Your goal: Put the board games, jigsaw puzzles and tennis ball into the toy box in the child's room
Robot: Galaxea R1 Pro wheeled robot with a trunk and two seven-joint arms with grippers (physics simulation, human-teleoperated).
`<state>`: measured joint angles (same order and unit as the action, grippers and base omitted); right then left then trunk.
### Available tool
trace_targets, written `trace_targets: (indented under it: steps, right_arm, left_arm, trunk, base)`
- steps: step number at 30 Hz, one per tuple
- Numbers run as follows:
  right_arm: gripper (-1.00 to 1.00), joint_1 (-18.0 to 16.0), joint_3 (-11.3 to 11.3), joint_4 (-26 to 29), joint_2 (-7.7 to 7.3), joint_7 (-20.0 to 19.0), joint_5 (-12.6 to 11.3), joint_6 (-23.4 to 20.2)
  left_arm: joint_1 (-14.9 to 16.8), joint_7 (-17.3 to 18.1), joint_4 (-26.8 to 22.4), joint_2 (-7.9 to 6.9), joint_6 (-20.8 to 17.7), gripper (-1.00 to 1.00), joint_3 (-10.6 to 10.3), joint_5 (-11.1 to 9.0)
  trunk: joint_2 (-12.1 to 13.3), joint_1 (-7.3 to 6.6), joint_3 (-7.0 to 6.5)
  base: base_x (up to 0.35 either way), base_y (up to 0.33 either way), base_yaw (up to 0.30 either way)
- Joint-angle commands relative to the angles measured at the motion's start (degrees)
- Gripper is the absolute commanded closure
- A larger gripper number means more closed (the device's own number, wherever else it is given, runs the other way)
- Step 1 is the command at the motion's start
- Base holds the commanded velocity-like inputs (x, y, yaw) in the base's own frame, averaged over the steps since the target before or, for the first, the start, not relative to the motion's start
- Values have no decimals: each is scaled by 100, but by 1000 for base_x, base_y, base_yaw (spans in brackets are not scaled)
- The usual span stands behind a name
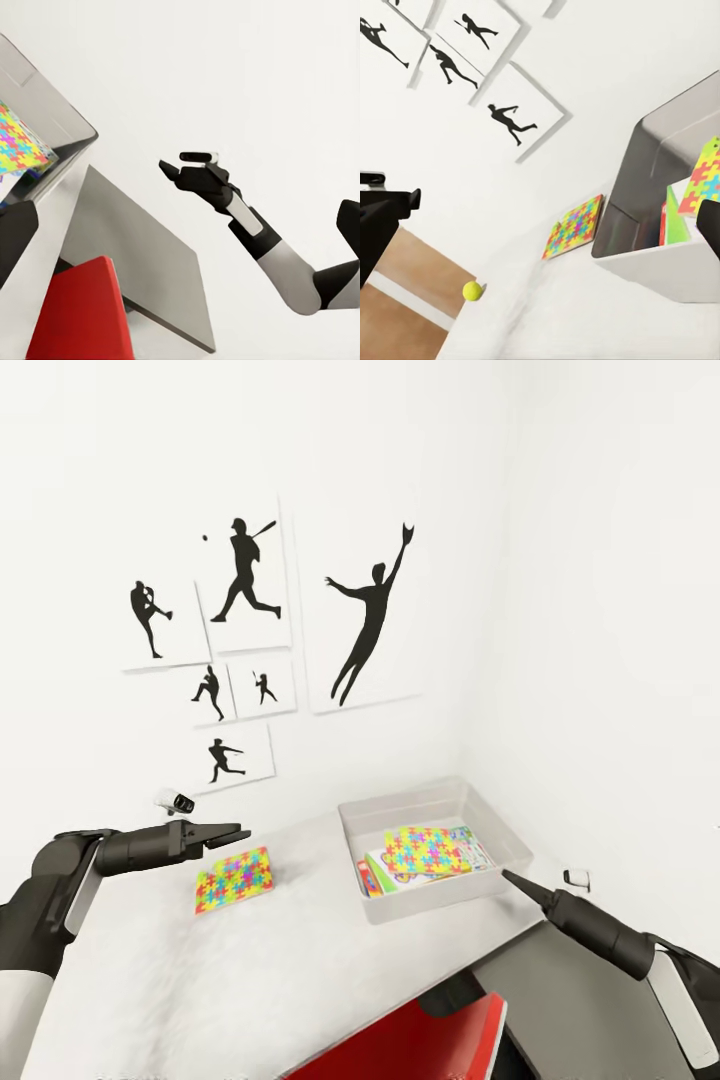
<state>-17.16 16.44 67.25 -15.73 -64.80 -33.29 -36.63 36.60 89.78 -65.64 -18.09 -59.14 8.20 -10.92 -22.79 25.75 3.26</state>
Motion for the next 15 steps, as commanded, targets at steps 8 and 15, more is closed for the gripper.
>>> trace_targets:
  steps: [8,15]
  right_arm:
    - [-100,-1,-6,-2,34,-2,4,-37]
    - [-100,-6,-9,-1,42,32,2,-42]
  left_arm:
    - [5,22,-1,-1,-61,-100,-13,11]
    - [5,22,-1,-1,-61,-100,-28,6]
  trunk:
    - [-13,3,13]
    - [-13,3,13]
  base:
    - [-17,0,0]
    - [-1,0,0]
